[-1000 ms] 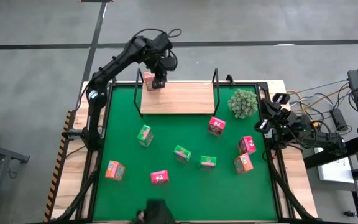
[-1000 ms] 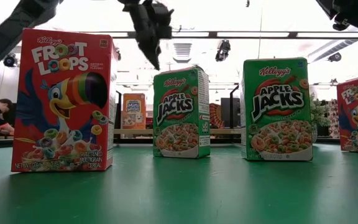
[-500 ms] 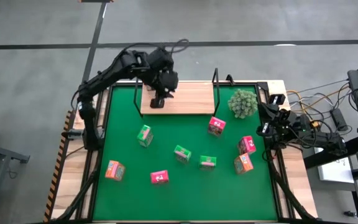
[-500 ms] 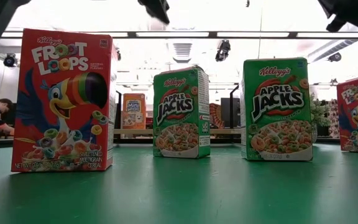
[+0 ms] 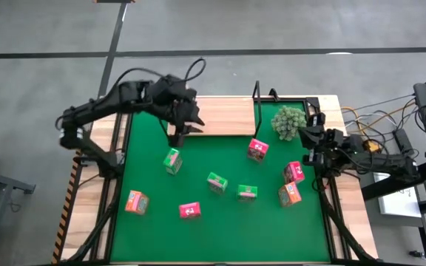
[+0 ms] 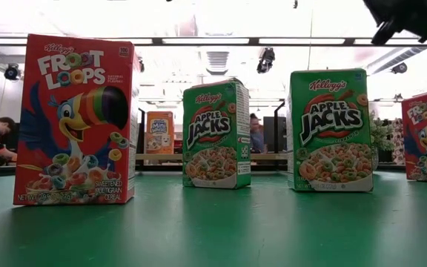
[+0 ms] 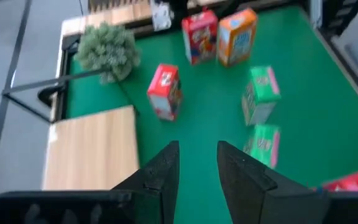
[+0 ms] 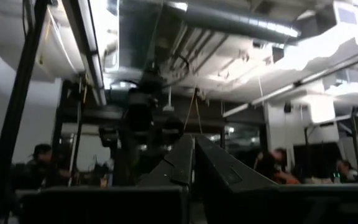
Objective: Stack cereal on shelf
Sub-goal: Put the top red cereal box box on the shelf
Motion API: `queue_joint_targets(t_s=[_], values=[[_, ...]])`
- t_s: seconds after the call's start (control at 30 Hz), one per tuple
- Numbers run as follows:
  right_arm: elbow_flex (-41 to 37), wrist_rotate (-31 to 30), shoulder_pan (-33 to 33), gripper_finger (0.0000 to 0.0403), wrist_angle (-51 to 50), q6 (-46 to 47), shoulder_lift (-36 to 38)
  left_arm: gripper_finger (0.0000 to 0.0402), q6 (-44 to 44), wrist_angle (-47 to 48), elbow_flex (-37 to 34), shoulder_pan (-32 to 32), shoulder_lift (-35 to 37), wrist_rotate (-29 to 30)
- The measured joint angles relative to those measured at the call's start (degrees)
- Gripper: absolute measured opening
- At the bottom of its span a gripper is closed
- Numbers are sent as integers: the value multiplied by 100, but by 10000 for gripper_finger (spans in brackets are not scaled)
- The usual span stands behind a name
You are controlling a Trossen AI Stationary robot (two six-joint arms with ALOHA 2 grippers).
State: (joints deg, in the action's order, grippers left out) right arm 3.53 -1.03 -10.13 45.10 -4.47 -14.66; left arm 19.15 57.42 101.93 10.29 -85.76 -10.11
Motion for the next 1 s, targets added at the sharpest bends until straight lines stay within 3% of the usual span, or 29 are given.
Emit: queue_joint_targets(t_s=[0.23,0.43,0.67,1.0], values=[[667,-47,0,9,-152,0,-1222,91,-659,-2285,-2579,-534,1196,40],[1680,-47,1,9,-1216,206,-2116,91,-873,-3870,-4107,-844,2052,507],[3236,-41,6,9,-3564,873,-3082,91,-918,-4648,-5112,-847,3070,1083],[5171,-45,360,9,-6378,1598,-4154,91,-894,-4685,-5835,-843,4393,2930]])
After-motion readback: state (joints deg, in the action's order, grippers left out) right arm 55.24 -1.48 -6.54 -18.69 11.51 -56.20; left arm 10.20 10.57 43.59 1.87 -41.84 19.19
